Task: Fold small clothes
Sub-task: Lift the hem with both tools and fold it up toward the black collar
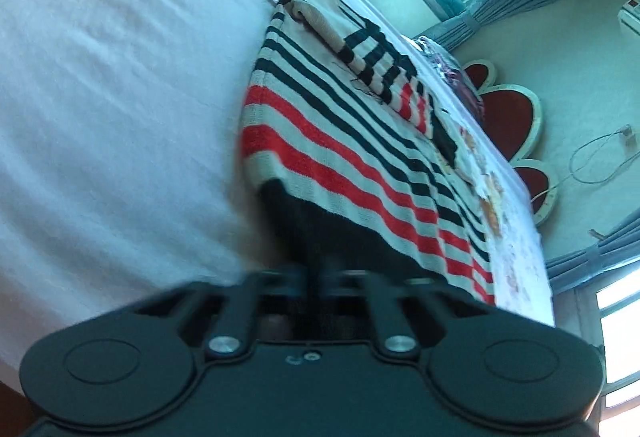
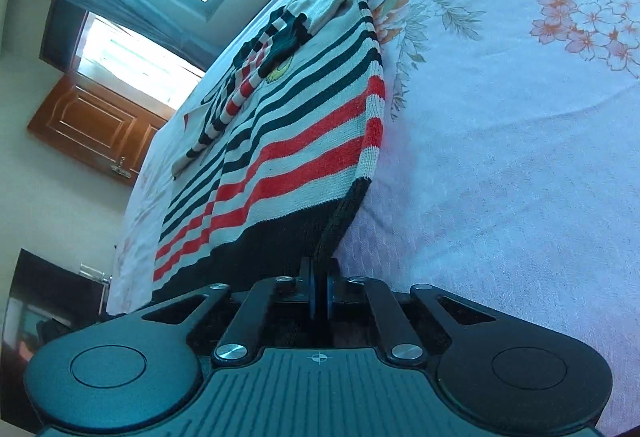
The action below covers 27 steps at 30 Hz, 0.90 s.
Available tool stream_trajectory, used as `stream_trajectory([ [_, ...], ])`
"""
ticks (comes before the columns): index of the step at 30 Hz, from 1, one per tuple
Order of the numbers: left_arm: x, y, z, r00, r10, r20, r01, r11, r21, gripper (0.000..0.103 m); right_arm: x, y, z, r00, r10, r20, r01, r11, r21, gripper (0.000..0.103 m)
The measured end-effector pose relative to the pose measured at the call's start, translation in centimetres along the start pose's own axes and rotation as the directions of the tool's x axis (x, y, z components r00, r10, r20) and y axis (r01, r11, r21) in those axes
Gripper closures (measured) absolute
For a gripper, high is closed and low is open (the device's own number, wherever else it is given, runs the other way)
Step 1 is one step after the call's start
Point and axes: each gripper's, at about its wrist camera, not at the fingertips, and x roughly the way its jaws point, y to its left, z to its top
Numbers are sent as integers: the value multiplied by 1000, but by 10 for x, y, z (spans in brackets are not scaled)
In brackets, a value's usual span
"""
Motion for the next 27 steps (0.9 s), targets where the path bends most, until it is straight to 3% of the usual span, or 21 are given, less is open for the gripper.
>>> stream_trajectory([
  [3,-22,-7,-6,991,-45,128,43,999,19,99,-22,10,2,997,47,63,-44,998,-52,99],
  [5,-19,-11,-8,994,37,107,-45,996,71,99,-35,13,4,992,72,103,-63,994,-89,99],
  [6,-11,-10,-10,993,94,72,-101,990,98,99,-33,10,4,995,32,92,-22,994,-107,99],
  [7,-5,-6,-11,993,107,56,-111,989,93,99,-24,6,4,998,-26,48,31,993,-115,99],
  [8,-6,-2,-11,994,88,71,-93,994,66,99,-15,1,3,997,-77,9,78,991,-111,99],
  [12,-20,-6,-10,991,47,128,-52,998,31,99,-29,4,5,996,13,88,-7,998,-70,99],
  [16,-29,-11,4,985,22,169,-24,1000,8,99,-34,22,26,993,28,118,-13,992,-123,99],
  [20,-26,-29,41,971,-19,240,16,1000,15,99,-31,42,64,982,44,182,-15,987,-158,99],
  [27,22,-73,147,947,-85,310,64,995,78,99,4,75,165,962,47,268,-3,987,-162,99],
])
